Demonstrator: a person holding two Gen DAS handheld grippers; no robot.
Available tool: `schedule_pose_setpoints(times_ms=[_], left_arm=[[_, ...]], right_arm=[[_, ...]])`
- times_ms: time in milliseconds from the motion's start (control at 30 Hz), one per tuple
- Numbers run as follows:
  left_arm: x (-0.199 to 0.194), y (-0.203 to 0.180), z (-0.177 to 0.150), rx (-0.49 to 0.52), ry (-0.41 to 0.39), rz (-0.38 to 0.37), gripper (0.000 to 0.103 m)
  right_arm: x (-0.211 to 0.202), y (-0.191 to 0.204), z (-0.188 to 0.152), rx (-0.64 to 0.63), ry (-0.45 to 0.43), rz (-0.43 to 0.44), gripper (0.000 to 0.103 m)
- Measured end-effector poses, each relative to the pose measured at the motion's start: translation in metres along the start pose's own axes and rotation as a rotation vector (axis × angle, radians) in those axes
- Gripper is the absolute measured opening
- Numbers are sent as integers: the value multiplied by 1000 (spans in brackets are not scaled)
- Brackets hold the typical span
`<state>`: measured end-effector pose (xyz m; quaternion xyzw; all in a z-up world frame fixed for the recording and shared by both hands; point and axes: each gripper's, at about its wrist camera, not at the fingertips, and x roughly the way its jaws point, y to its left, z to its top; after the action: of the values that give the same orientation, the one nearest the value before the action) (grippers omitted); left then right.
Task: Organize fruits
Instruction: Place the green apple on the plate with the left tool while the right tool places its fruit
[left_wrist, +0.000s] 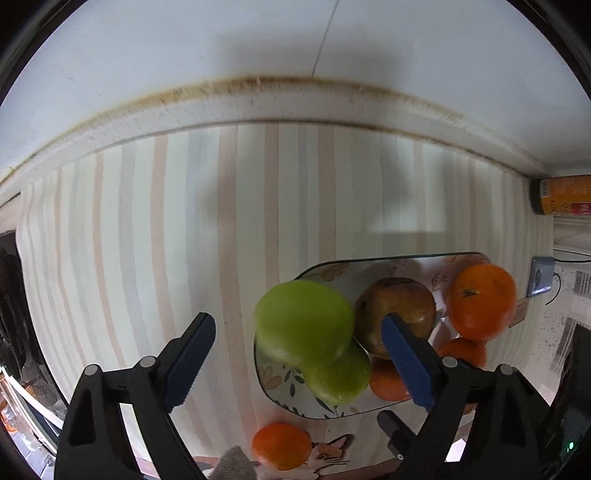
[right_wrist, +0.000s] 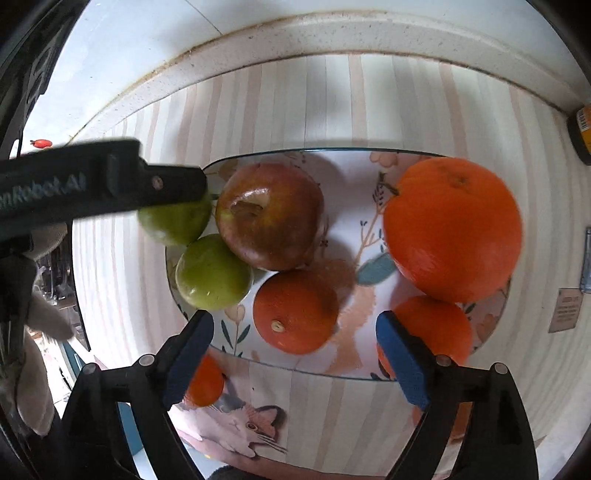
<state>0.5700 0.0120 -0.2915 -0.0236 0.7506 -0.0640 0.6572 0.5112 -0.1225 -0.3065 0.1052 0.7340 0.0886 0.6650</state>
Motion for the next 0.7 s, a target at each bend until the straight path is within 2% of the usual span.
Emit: schedule_pose_setpoints(times_ms=[100,333,567,700], left_arm=[[-16,3,-10,-5,-35,-7,92],[-52,11,-53,-24,-155,56,92],[-71,12,-97,-46,-267,100,92],[-76,8,-121,-54,-303,93,92]], right_arm=[[-12,-5,-3,16,-16,5,92],[-47,-23,-25,23,-101,-66,92],[-72,-27,-53,-10,-185,-148,92],[-85,-26,-71,-17,-227,-166,92]])
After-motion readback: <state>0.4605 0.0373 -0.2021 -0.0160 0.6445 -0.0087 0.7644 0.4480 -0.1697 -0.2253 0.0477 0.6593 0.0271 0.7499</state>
